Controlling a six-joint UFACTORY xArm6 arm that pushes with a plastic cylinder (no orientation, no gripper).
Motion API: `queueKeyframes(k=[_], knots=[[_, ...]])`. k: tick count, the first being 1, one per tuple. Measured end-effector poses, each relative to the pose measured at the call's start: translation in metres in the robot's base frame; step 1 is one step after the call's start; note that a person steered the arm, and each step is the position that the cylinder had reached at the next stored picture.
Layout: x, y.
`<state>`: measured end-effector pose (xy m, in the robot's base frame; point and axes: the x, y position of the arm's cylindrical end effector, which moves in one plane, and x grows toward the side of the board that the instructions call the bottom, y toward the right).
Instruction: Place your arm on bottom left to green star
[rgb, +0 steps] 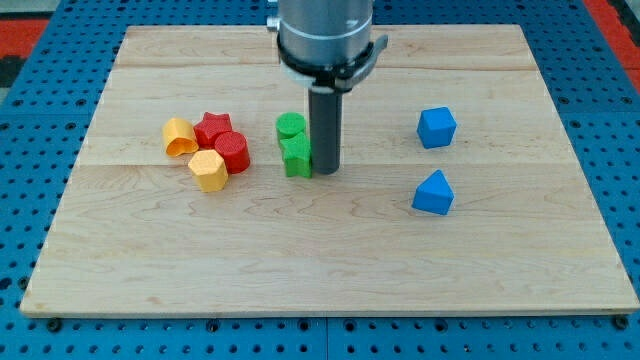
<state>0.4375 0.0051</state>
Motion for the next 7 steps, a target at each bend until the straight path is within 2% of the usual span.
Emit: queueKeyframes(k=[1,2,4,6,7], knots=[[-0.016,0.023],[-0.014,0.039],[-0.013,0.042],[-0.003,0.068],[0.017,0.077]])
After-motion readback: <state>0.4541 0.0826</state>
